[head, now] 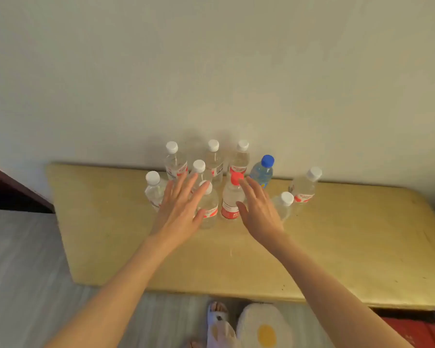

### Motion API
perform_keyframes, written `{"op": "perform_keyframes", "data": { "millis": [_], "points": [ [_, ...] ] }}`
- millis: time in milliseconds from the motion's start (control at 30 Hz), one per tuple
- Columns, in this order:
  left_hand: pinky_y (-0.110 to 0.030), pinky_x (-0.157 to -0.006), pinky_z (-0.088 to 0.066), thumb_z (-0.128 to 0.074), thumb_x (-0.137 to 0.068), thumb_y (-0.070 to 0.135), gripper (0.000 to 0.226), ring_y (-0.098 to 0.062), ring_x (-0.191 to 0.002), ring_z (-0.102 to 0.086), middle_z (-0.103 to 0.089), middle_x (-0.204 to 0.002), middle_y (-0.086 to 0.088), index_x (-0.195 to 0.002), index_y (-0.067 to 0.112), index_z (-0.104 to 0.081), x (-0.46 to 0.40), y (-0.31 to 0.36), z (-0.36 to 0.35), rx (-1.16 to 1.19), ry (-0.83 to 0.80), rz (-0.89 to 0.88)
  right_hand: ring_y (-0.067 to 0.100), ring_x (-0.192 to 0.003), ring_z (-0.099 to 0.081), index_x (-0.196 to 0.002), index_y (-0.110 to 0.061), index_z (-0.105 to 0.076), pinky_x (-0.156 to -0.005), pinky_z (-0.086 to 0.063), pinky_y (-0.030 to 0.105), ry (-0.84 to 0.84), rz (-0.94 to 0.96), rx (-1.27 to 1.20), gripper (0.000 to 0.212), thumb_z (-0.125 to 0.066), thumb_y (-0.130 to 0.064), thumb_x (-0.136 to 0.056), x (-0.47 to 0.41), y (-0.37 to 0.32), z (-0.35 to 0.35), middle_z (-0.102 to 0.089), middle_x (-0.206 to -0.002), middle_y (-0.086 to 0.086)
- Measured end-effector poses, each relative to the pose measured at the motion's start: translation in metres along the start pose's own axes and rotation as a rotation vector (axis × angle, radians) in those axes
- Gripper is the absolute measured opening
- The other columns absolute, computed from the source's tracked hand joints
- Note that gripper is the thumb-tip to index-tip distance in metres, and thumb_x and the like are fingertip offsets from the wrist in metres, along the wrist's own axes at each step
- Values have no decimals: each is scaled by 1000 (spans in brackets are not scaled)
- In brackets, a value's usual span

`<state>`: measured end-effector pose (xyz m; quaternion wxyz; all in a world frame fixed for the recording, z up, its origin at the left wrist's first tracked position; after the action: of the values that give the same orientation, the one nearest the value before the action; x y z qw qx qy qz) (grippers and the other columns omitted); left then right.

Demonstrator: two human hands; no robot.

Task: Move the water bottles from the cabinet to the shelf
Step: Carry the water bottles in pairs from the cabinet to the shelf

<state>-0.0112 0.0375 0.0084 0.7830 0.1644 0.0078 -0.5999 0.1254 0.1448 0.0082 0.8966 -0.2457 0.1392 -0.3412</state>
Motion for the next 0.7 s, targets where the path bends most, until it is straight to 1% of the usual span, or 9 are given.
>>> {"op": "perform_keyframes", "data": {
  "millis": [133,200,300,367,400,433,567,633,700],
  "points": [
    [-54,-103,-32,-67,-74,16,59,-33,-129,-32,-42,-137,-16,-128,15,-42,-31,-7,-18,-9,-41,-18,30,-126,-35,-139,-15,-28,-90,-45,43,-30,11,-13,59,-53,-7,-87,-39,18,-10,-31,-145,7],
    [-51,-99,-39,-70,-72,15,56,-30,-121,-40,-52,-127,-14,-123,14,-49,-42,-12,-32,-10,-81,-24,30,-119,-39,-138,-13,-30,-88,-44,42,-54,14,-9,59,-55,-7,-85,-53,27,-18,-37,-140,8],
    [-42,-81,-51,-71,-71,11,48,-28,-98,-54,-60,-107,-8,-115,16,-52,-51,-16,-41,96,-118,-5,31,-104,-48,-128,-8,-42,-80,-44,39,-44,47,-4,47,-58,-9,-84,-66,34,-24,-53,-120,10],
    [-37,-70,-52,-72,-69,6,43,-30,-88,-60,-62,-100,-7,-108,14,-56,-54,-17,-42,133,-139,22,31,-99,-51,-122,-6,-48,-74,-46,41,-37,45,-26,41,-60,-8,-82,-69,36,-27,-57,-111,11],
    [-35,-67,-51,-73,-68,5,41,-30,-86,-61,-62,-98,-8,-106,12,-58,-55,-18,-42,147,-153,26,32,-97,-52,-119,-5,-49,-72,-46,42,-33,46,-38,39,-62,-7,-81,-70,36,-27,-59,-109,12],
    [-35,-66,-50,-72,-69,5,39,-29,-88,-60,-62,-98,-8,-105,11,-60,-56,-18,-41,171,-165,34,33,-96,-53,-116,-3,-51,-72,-46,42,-26,45,-46,38,-63,-6,-80,-71,36,-28,-60,-108,12],
    [-36,-74,-44,-64,-80,11,35,-24,-100,-53,-56,-109,-6,-114,12,-57,-62,-21,-35,279,-210,114,33,-93,-52,-113,-3,-52,-70,-47,46,-11,17,-26,34,-62,-8,-81,-70,36,-28,-60,-103,13],
    [-33,-77,-41,-62,-81,12,33,-22,-102,-51,-55,-110,-4,-114,12,-57,-61,-20,-33,313,-218,122,32,-94,-51,-113,-2,-51,-73,-45,43,-3,6,-6,32,-60,-10,-83,-63,34,-27,-59,-103,14],
    [-33,-81,-41,-62,-82,13,31,-20,-103,-49,-54,-110,-2,-112,14,-58,-60,-17,-30,349,-227,97,33,-94,-51,-113,-1,-51,-76,-45,42,16,7,8,32,-59,-11,-84,-51,30,-23,-59,-104,15]
  ]
}}
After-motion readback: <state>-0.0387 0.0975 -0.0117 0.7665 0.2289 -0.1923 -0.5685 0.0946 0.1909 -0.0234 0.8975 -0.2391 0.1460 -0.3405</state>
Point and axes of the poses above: each hand's wrist, its own x-axis away from the middle knuckle, its own z-axis out of the back of the hand, y = z × x, the point moved 4 cm from there along -x, towards the middle knuckle
